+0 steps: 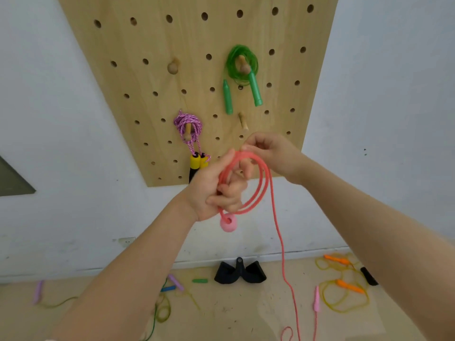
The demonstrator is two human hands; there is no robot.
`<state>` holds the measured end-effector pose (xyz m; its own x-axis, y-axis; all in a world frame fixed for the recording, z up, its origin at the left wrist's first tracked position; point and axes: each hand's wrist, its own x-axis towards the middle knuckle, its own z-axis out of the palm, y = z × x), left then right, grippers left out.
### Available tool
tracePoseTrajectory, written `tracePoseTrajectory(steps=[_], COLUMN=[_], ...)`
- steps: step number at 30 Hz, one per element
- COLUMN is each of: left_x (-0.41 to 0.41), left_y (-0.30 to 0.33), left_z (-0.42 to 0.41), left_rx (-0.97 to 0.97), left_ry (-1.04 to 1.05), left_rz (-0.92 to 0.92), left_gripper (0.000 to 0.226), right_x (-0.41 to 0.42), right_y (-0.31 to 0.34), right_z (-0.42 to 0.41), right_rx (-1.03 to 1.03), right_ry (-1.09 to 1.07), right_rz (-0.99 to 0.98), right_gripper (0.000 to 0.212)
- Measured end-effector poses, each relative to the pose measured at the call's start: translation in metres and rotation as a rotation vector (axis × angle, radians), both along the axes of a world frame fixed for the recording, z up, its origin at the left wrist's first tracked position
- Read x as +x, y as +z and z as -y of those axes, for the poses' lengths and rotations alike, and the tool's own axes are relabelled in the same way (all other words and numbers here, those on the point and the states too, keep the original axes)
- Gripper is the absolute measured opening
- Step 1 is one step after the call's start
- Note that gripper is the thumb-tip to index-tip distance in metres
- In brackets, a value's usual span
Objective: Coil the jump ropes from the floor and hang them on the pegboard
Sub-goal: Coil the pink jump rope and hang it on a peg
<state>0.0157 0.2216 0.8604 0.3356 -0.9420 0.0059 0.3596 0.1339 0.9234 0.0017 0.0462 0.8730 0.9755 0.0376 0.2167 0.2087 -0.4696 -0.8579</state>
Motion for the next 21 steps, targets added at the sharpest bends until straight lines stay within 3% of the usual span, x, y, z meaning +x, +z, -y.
tracePoseTrajectory(steps=[2, 4, 7, 9, 13, 15, 17, 19, 21], left_x=[0.008, 0.017, 0.039, 0.053, 0.073, 0.079, 0.077, 0.068, 0.058], left_y=[0.012, 0.020, 0.008, -0.012, -0.050, -0.062, -0.071, -0.075, -0.073], left_z=[-0.007, -0.012, -0.012, -0.013, -0.024, -0.031, -0.038, -0.041, -0.037], left_rx=[-0.204, -0.269, -0.099, 0.007, 0.099, 0.108, 0.251, 0.398, 0.471], left_ry=[0.020, 0.250, 0.709, 0.880, 1.002, 1.034, 1.020, 0.910, 0.692], left_rz=[-0.052, -0.088, -0.014, -0.033, -0.227, -0.186, -0.066, 0.065, 0.163], left_gripper=[0.043, 0.049, 0.047, 0.042, 0.044, 0.046, 0.044, 0.047, 0.047], right_x=[0.001, -0.004, -0.010, -0.010, -0.015, -0.018, -0.015, -0.011, -0.006], right_y=[-0.019, -0.035, -0.036, -0.027, -0.017, -0.011, -0.006, -0.003, -0.004], right_z=[-0.011, -0.025, -0.042, -0.048, -0.056, -0.053, -0.045, -0.041, -0.040], right_rx=[-0.085, -0.370, -0.466, -0.547, -0.556, -0.523, -0.597, -0.679, -0.579], right_ry=[-0.036, 0.037, 0.197, 0.223, 0.388, 0.427, 0.401, 0.361, 0.293], right_rz=[-0.046, -0.143, -0.329, -0.381, -0.744, -0.858, -0.764, -0.528, -0.293], right_gripper=[0.027, 0.035, 0.030, 0.022, 0.068, 0.069, 0.053, 0.032, 0.020])
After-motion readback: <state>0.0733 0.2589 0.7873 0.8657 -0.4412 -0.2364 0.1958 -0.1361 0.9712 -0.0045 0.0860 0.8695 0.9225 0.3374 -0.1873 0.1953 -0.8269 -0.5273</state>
